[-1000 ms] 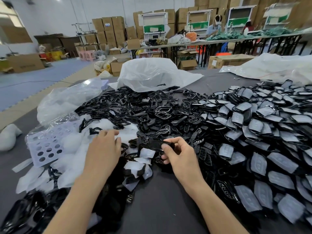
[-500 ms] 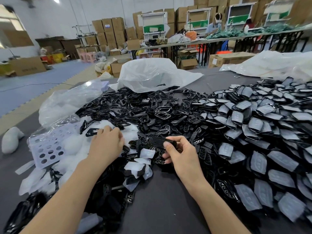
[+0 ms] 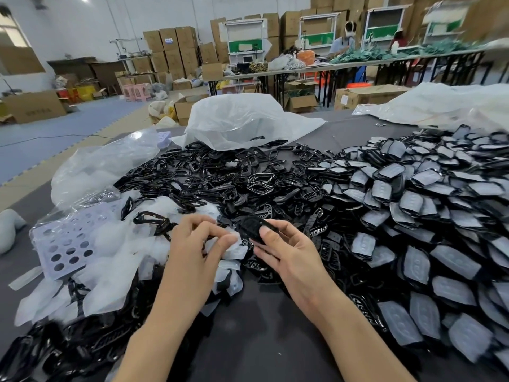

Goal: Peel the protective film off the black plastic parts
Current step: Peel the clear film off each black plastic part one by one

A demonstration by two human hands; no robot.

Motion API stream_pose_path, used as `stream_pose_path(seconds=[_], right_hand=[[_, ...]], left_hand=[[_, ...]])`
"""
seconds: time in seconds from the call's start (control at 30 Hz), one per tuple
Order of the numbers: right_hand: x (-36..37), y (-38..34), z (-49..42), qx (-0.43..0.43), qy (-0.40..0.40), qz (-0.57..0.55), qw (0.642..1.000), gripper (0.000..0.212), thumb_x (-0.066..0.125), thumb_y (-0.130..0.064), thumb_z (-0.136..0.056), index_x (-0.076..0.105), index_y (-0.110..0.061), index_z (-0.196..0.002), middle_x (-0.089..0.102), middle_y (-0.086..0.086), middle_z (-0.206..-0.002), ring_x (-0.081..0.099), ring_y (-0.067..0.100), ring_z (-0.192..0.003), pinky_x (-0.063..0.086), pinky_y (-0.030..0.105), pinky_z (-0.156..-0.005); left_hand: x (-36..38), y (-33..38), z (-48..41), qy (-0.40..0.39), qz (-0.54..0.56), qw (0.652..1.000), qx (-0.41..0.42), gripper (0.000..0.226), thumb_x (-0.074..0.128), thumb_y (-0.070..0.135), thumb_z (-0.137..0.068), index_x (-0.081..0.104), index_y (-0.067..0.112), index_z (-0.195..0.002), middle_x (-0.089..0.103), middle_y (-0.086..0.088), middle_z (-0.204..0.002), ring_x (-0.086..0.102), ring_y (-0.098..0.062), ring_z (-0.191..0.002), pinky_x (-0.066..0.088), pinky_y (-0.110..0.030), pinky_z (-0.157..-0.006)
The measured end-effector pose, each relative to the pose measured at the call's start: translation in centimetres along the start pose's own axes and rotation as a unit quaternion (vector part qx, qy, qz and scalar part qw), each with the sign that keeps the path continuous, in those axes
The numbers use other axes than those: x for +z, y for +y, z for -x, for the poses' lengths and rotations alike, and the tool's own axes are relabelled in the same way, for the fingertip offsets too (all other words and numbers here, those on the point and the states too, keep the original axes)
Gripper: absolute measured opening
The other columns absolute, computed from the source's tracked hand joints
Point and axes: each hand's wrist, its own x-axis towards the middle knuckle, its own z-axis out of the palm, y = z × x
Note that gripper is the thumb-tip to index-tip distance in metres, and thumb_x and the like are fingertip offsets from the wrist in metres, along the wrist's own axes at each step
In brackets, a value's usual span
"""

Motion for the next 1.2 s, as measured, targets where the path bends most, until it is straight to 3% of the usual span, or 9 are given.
stream_pose_path(seconds=[0.13,0.23,0.3,0.43,0.6,0.73,0.87,1.03,1.2], right_hand=[[0.0,-0.4,0.1,0.017,-0.039,-0.038,0.998,0.029,0.072,-0.021,-0.078,0.066,-0.012,-0.104,0.074,0.011,-0.111,0.071,0.031,-0.108,0.056,0.04,-0.095],[0.1,-0.4,0.2,0.025,-0.043,-0.058,0.997,0.022,0.072,-0.018,-0.081,0.066,-0.012,-0.101,0.074,0.004,-0.095,0.074,0.031,-0.097,0.061,0.038,-0.083],[0.2,-0.4,0.3,0.026,-0.034,-0.06,0.997,0.017,0.07,-0.013,-0.087,0.065,-0.01,-0.103,0.074,0.008,-0.096,0.075,0.029,-0.09,0.061,0.034,-0.076],[0.1,0.0,-0.2,0.016,0.024,-0.07,0.997,0.012,0.064,-0.004,-0.093,0.062,-0.004,-0.105,0.073,0.018,-0.1,0.075,0.022,-0.078,0.059,0.024,-0.067],[-0.2,0.4,-0.7,-0.007,0.054,-0.071,0.996,0.013,0.063,-0.001,-0.093,0.061,-0.001,-0.106,0.074,0.015,-0.093,0.075,0.02,-0.076,0.058,0.021,-0.066],[-0.4,0.6,-0.7,-0.016,0.064,-0.035,0.997,0.014,0.063,0.0,-0.094,0.063,-0.003,-0.107,0.072,0.017,-0.097,0.075,0.019,-0.078,0.059,0.023,-0.068],[-0.3,0.6,-0.2,0.006,0.028,-0.004,1.0,0.015,0.065,-0.001,-0.093,0.064,-0.006,-0.107,0.074,0.011,-0.09,0.074,0.018,-0.081,0.058,0.023,-0.068],[-0.2,0.6,0.3,0.014,-0.017,0.058,0.998,0.013,0.067,-0.005,-0.093,0.066,-0.009,-0.105,0.075,0.009,-0.088,0.073,0.018,-0.082,0.057,0.024,-0.072],[0.1,0.7,0.4,-0.003,-0.05,0.071,0.996,0.015,0.079,-0.02,-0.08,0.075,-0.019,-0.095,0.077,0.012,-0.091,0.074,0.019,-0.081,0.058,0.023,-0.074]], left_hand=[[0.3,0.8,0.8,-0.011,0.111,0.993,-0.033,0.008,0.06,0.042,-0.091,0.063,0.038,-0.084,0.066,0.011,-0.079,0.058,-0.006,-0.069,0.045,-0.014,-0.063],[0.6,1.2,1.1,0.006,0.196,0.978,-0.074,0.01,0.061,0.033,-0.094,0.065,0.031,-0.086,0.064,0.003,-0.066,0.056,-0.009,-0.058,0.047,-0.019,-0.057],[0.7,1.3,1.0,0.008,0.245,0.963,-0.11,0.008,0.063,0.023,-0.095,0.068,0.029,-0.093,0.067,0.006,-0.069,0.06,-0.007,-0.061,0.049,-0.013,-0.061],[0.7,1.1,1.1,-0.036,0.289,0.943,-0.16,0.025,0.064,0.012,-0.095,0.073,0.034,-0.102,0.076,0.008,-0.091,0.071,-0.008,-0.083,0.053,-0.015,-0.076],[0.7,1.7,1.3,-0.052,0.261,0.956,-0.122,0.035,0.059,0.005,-0.097,0.077,0.034,-0.09,0.07,-0.006,-0.083,0.066,-0.014,-0.064,0.048,-0.007,-0.06],[1.2,1.4,1.5,-0.1,0.148,0.981,-0.071,0.035,0.059,0.014,-0.098,0.064,0.043,-0.115,0.07,0.016,-0.089,0.065,-0.003,-0.084,0.043,-0.006,-0.074],[1.4,1.1,1.5,-0.068,0.185,0.977,-0.083,0.028,0.067,0.011,-0.092,0.074,0.038,-0.088,0.067,0.019,-0.101,0.065,-0.01,-0.076,0.049,-0.012,-0.068],[1.2,0.9,1.2,-0.046,0.164,0.982,-0.08,0.025,0.069,0.016,-0.091,0.074,0.041,-0.086,0.057,0.028,-0.114,0.065,-0.003,-0.084,0.047,-0.011,-0.072],[1.2,0.9,1.6,-0.026,0.175,0.979,-0.102,0.02,0.065,0.023,-0.094,0.071,0.042,-0.093,0.071,0.016,-0.087,0.063,-0.001,-0.07,0.049,-0.016,-0.065]])
